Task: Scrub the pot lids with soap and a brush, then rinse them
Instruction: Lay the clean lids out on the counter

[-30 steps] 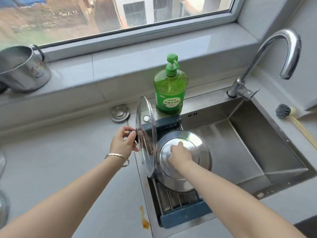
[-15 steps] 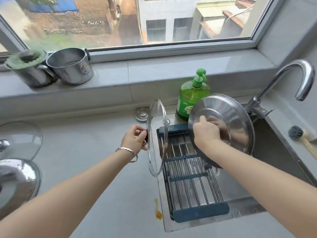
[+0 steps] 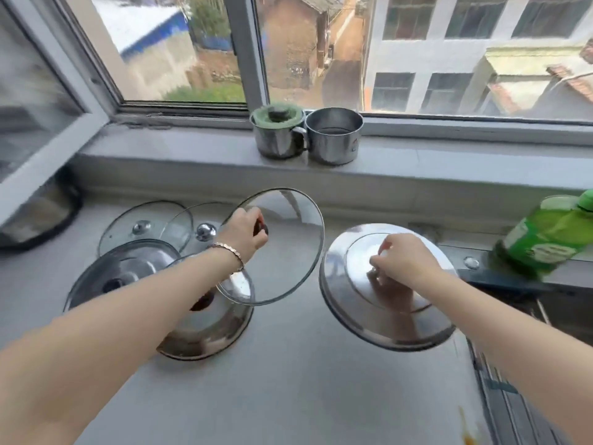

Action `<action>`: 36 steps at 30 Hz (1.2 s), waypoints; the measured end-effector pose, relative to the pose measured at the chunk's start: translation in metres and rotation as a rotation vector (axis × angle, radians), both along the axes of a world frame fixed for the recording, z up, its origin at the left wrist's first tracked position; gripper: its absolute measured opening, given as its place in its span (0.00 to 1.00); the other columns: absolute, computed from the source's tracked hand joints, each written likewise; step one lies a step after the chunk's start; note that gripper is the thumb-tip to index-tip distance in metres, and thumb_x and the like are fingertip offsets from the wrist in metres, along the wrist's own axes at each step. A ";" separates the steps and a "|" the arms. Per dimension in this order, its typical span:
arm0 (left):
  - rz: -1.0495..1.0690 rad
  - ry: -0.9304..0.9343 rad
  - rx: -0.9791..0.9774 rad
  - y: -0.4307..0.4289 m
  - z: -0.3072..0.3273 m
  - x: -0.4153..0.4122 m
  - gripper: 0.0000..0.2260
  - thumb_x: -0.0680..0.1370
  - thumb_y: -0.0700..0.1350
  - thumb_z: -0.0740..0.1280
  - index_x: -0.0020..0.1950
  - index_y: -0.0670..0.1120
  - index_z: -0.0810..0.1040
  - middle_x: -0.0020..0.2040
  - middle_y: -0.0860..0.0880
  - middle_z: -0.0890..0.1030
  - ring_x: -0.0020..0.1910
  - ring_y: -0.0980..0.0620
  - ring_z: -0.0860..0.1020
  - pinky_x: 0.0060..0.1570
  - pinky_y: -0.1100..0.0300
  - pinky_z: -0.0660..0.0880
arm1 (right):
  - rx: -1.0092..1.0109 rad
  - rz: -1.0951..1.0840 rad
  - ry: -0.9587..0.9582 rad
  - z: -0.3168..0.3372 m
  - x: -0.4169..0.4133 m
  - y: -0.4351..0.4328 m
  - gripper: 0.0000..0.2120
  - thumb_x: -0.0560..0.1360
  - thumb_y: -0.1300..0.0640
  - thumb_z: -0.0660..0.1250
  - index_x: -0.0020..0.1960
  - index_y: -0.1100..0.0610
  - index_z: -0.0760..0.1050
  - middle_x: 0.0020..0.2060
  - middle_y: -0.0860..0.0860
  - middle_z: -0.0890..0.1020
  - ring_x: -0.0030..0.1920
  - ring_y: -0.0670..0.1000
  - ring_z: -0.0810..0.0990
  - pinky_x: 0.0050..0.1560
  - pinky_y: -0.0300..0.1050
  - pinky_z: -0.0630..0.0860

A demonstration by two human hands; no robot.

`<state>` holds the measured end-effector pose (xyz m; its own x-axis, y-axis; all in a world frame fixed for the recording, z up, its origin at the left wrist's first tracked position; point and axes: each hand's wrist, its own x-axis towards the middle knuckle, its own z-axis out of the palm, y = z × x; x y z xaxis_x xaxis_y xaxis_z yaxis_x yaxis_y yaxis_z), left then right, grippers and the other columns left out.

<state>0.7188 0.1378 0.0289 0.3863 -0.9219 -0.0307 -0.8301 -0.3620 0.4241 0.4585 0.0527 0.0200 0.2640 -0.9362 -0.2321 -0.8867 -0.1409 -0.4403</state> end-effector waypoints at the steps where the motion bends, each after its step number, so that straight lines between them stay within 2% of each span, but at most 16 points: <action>1: 0.000 -0.030 0.015 0.011 0.001 0.029 0.11 0.76 0.43 0.63 0.57 0.42 0.73 0.53 0.41 0.71 0.50 0.41 0.74 0.50 0.53 0.70 | -0.003 0.011 -0.001 -0.001 0.027 0.006 0.03 0.65 0.55 0.68 0.38 0.52 0.77 0.40 0.51 0.80 0.42 0.52 0.75 0.43 0.44 0.74; 4: -0.012 -0.124 0.080 0.039 0.000 0.117 0.12 0.76 0.44 0.64 0.59 0.42 0.72 0.55 0.41 0.70 0.51 0.40 0.74 0.51 0.53 0.70 | -0.020 0.019 0.011 -0.005 0.106 0.025 0.04 0.67 0.55 0.68 0.42 0.53 0.78 0.38 0.51 0.77 0.41 0.51 0.72 0.41 0.42 0.69; 7: -0.045 -0.167 0.174 0.057 -0.010 0.193 0.12 0.76 0.43 0.64 0.59 0.43 0.72 0.56 0.41 0.69 0.49 0.40 0.74 0.47 0.54 0.69 | -0.015 -0.001 -0.022 -0.006 0.176 0.039 0.03 0.68 0.55 0.68 0.41 0.53 0.78 0.39 0.50 0.75 0.42 0.51 0.70 0.41 0.42 0.67; 13: -0.110 -0.218 0.297 0.057 -0.039 0.286 0.12 0.77 0.41 0.62 0.60 0.43 0.71 0.55 0.40 0.69 0.51 0.41 0.71 0.49 0.53 0.71 | -0.027 -0.034 -0.054 -0.013 0.268 0.053 0.07 0.70 0.55 0.68 0.46 0.56 0.79 0.40 0.50 0.74 0.43 0.50 0.69 0.42 0.41 0.65; 17: -0.154 -0.226 0.380 0.040 -0.059 0.306 0.11 0.78 0.41 0.61 0.60 0.43 0.71 0.58 0.40 0.69 0.52 0.40 0.74 0.53 0.51 0.74 | -0.002 -0.069 -0.079 -0.021 0.302 0.054 0.09 0.72 0.56 0.66 0.49 0.59 0.78 0.41 0.51 0.73 0.44 0.50 0.68 0.42 0.41 0.63; 20: -0.184 -0.221 0.427 0.024 -0.072 0.315 0.11 0.78 0.41 0.60 0.60 0.45 0.71 0.60 0.42 0.69 0.53 0.39 0.75 0.52 0.52 0.73 | 0.040 -0.118 -0.086 -0.030 0.319 0.043 0.11 0.73 0.55 0.65 0.51 0.60 0.78 0.44 0.53 0.76 0.45 0.50 0.69 0.42 0.41 0.63; 24: -0.274 -0.237 0.463 0.003 -0.088 0.327 0.12 0.77 0.41 0.60 0.60 0.45 0.71 0.60 0.43 0.71 0.52 0.41 0.75 0.51 0.53 0.72 | 0.077 -0.196 -0.125 -0.046 0.347 0.019 0.12 0.73 0.54 0.65 0.51 0.60 0.77 0.51 0.56 0.80 0.52 0.55 0.74 0.44 0.42 0.65; 31: -0.245 -0.062 0.361 -0.002 -0.104 0.350 0.15 0.74 0.45 0.65 0.60 0.47 0.71 0.61 0.49 0.72 0.55 0.46 0.75 0.52 0.55 0.73 | 0.180 -0.241 -0.140 -0.086 0.411 -0.027 0.13 0.72 0.53 0.64 0.49 0.61 0.79 0.49 0.59 0.81 0.52 0.58 0.77 0.46 0.43 0.69; 36: -0.212 -0.034 0.288 0.001 -0.110 0.354 0.14 0.74 0.47 0.65 0.60 0.49 0.71 0.59 0.52 0.73 0.55 0.49 0.74 0.48 0.59 0.71 | 0.251 -0.248 -0.119 -0.098 0.428 -0.042 0.13 0.72 0.54 0.63 0.48 0.62 0.80 0.46 0.58 0.82 0.51 0.58 0.78 0.44 0.42 0.70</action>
<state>1.0726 0.1391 -0.0814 0.1929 -0.9371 -0.2910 -0.9116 -0.2809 0.3002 0.8869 0.0109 -0.0780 0.0749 -0.8928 -0.4441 -0.8207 0.1978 -0.5361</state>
